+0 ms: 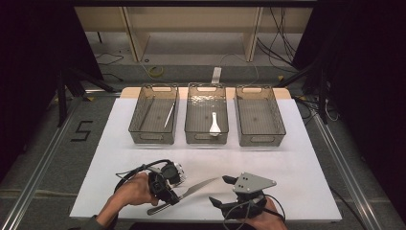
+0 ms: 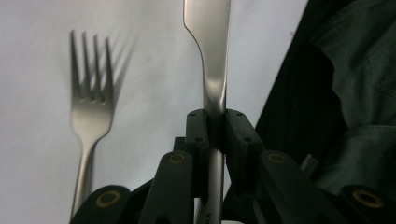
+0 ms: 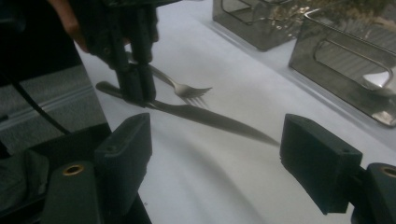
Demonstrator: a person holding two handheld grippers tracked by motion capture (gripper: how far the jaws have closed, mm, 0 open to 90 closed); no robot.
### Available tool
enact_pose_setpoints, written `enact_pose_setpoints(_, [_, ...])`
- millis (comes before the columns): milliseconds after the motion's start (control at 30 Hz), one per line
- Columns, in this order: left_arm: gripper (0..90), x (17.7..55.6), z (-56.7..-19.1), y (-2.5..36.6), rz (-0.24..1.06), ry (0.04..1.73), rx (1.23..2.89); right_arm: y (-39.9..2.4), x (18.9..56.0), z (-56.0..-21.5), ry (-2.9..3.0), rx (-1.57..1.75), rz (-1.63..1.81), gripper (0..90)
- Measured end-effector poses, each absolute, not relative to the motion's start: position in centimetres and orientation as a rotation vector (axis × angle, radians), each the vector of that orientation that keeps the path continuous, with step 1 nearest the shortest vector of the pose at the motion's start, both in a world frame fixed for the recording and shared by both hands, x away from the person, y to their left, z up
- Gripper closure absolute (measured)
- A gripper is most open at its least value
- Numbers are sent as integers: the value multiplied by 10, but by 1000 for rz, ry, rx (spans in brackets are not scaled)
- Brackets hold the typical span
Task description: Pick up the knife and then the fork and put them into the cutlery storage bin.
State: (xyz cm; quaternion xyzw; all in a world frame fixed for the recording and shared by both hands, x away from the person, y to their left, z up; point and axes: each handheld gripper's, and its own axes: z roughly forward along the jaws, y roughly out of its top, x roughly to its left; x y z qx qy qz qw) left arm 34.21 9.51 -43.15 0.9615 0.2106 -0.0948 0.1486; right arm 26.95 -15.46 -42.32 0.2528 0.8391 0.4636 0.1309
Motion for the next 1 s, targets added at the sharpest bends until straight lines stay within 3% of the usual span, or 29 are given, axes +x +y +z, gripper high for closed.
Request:
enact_pose_setpoints(500, [799, 348, -431, 58, -338, 491, 2834, -117, 259, -440, 2526, 407, 1059, 304])
enact_pose_setpoints(1000, [799, 346, -427, 43, -378, 438, 2866, -97, 260, -458, 2513, 119, 796, 466])
